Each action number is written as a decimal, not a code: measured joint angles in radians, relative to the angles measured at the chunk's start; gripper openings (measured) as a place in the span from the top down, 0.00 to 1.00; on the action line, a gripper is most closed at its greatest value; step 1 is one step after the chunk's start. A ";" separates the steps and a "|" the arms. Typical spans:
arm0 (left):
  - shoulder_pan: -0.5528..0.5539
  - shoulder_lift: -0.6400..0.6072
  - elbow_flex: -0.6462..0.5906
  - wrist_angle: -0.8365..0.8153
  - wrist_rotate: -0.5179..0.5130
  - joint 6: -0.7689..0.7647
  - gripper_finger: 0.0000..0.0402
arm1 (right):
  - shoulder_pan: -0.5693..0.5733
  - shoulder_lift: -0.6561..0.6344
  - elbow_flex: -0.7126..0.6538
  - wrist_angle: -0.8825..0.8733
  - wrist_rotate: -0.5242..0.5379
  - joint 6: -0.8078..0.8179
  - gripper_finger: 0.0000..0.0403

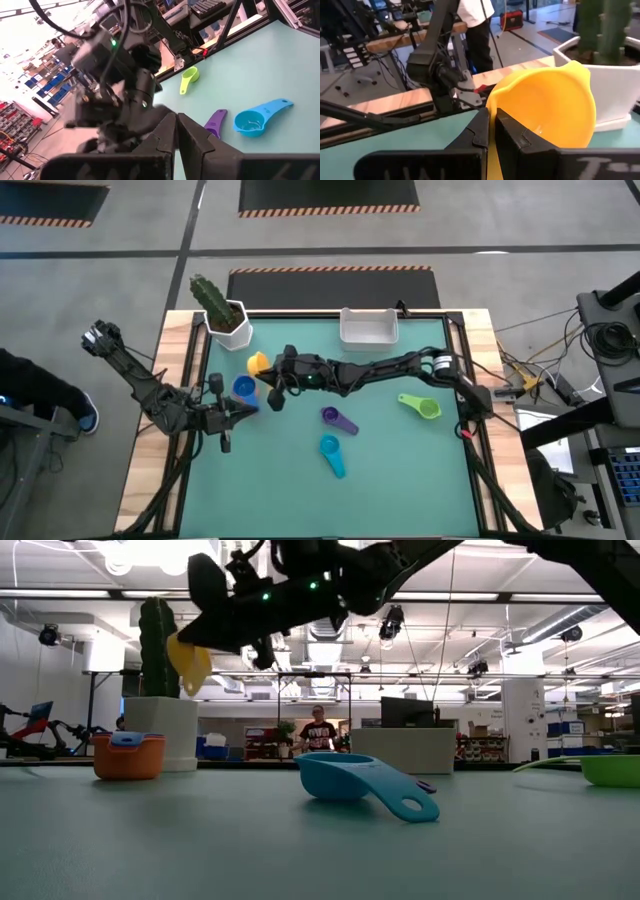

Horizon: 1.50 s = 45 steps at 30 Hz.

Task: Nest measuring cups in basket
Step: Stack the yellow measuring cup on top of the blue measuring cup

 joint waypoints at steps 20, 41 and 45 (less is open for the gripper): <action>0.000 -0.007 0.000 0.003 0.000 0.000 1.00 | 0.011 0.225 0.375 -0.294 -0.055 -0.078 0.98; 0.000 -0.007 0.000 0.008 0.000 0.000 1.00 | 0.011 0.266 0.376 -0.315 -0.055 -0.078 0.98; 0.000 -0.007 0.000 0.008 0.000 0.000 1.00 | 0.011 0.266 0.376 -0.308 -0.055 -0.080 0.98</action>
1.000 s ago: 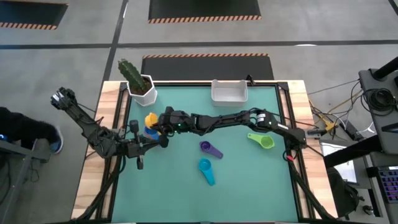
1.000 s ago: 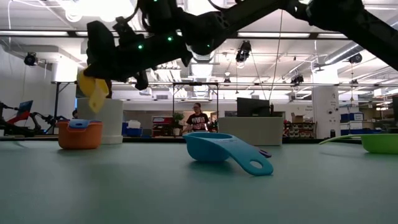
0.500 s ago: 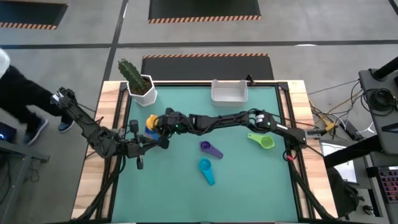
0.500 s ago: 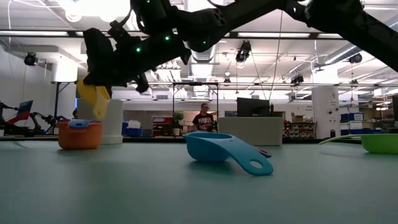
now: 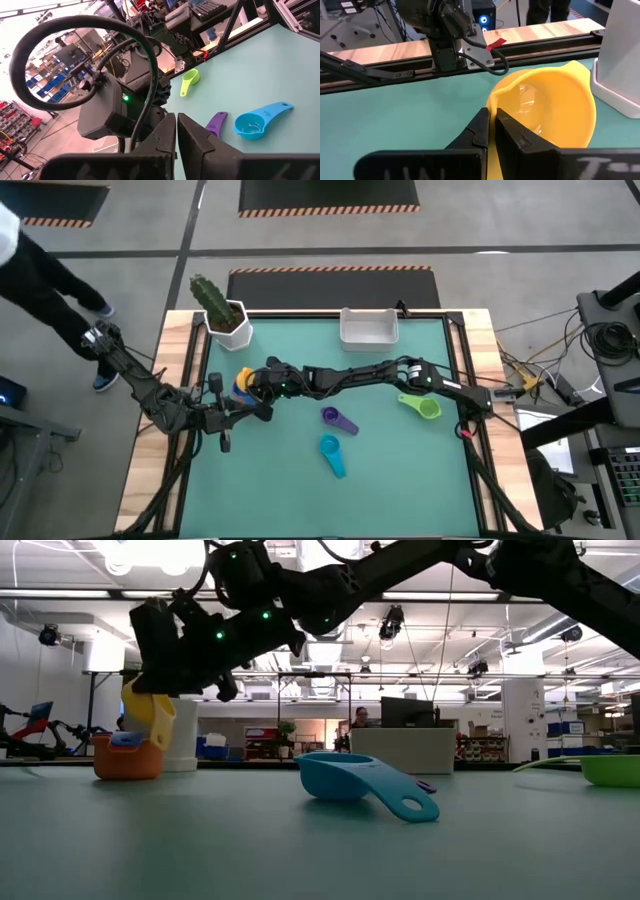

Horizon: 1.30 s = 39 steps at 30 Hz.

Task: Nest measuring cups in basket
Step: Stack the yellow measuring cup on top of the blue measuring cup

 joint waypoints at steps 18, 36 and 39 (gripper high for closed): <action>0.000 0.000 0.000 0.000 0.000 0.000 1.00 | 0.000 0.003 0.000 -0.007 0.002 0.034 0.98; 0.000 0.000 0.000 0.000 0.000 0.004 1.00 | 0.000 0.003 0.000 -0.007 0.001 -0.007 0.98; 0.000 0.000 0.000 0.000 0.000 0.004 1.00 | 0.000 0.003 0.000 -0.007 0.001 -0.016 0.98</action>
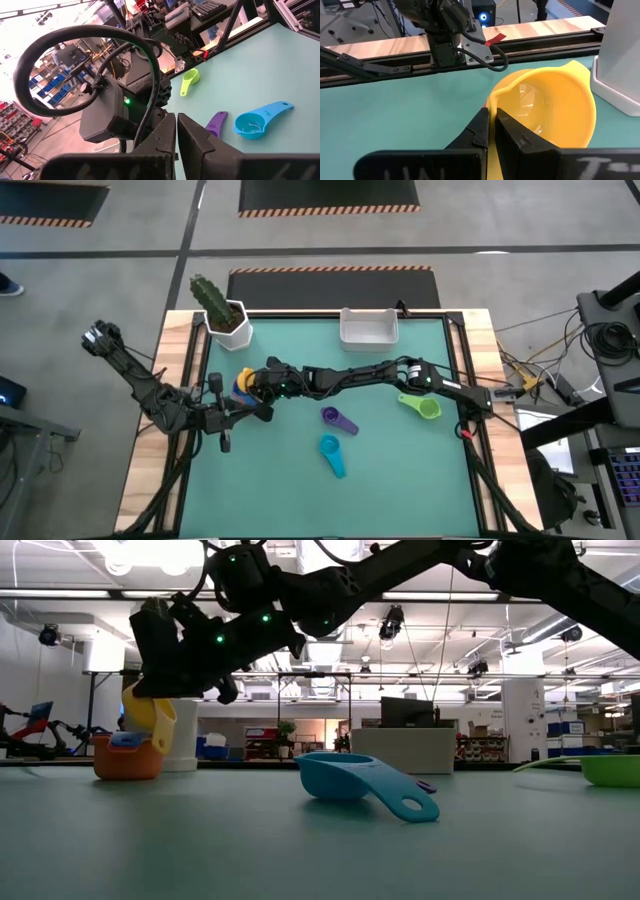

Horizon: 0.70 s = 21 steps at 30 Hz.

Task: Nest measuring cups in basket
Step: Stack the yellow measuring cup on top of the blue measuring cup

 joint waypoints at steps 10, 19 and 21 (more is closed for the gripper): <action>0.000 0.000 0.000 0.000 0.000 0.000 1.00 | 0.000 0.000 0.000 0.000 -0.002 -0.014 0.98; 0.000 0.000 0.000 0.000 0.000 0.000 1.00 | 0.000 0.000 0.000 0.000 0.000 -0.013 0.91; 0.000 0.000 0.000 0.000 0.000 0.000 1.00 | 0.000 0.000 0.000 0.000 0.000 -0.011 0.89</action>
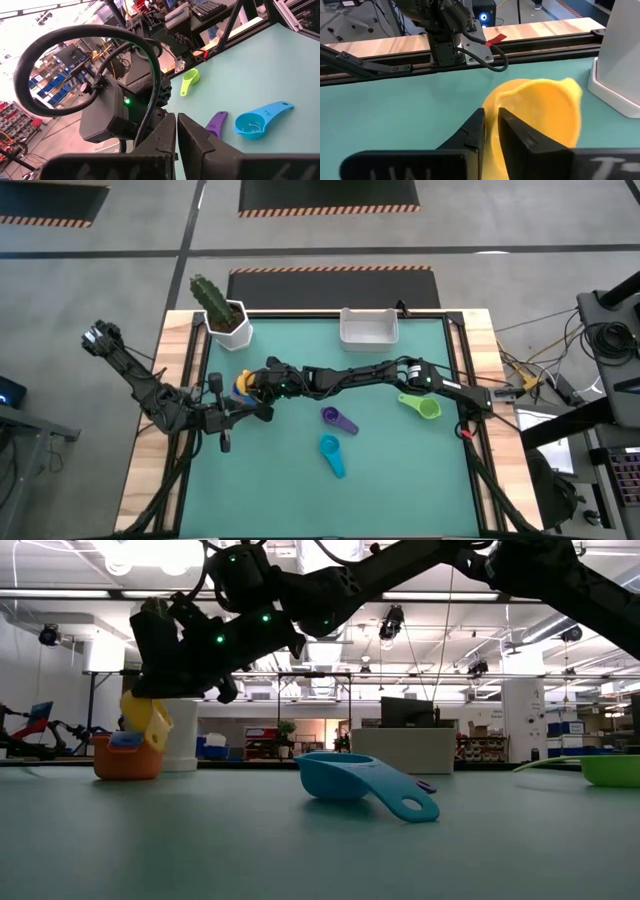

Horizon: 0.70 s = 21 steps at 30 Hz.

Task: Nest measuring cups in basket
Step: Stack the yellow measuring cup on top of the blue measuring cup

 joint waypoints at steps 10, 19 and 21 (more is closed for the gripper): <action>0.000 0.000 0.000 0.000 0.000 0.000 1.00 | 0.000 0.000 0.000 -0.001 0.000 0.000 0.80; 0.000 0.000 0.000 0.000 0.000 -0.017 1.00 | 0.011 -0.142 0.000 -0.262 -0.001 -0.096 0.81; 0.000 0.000 0.000 0.001 0.000 -0.026 1.00 | 0.013 -0.190 0.000 -0.362 -0.001 -0.120 0.83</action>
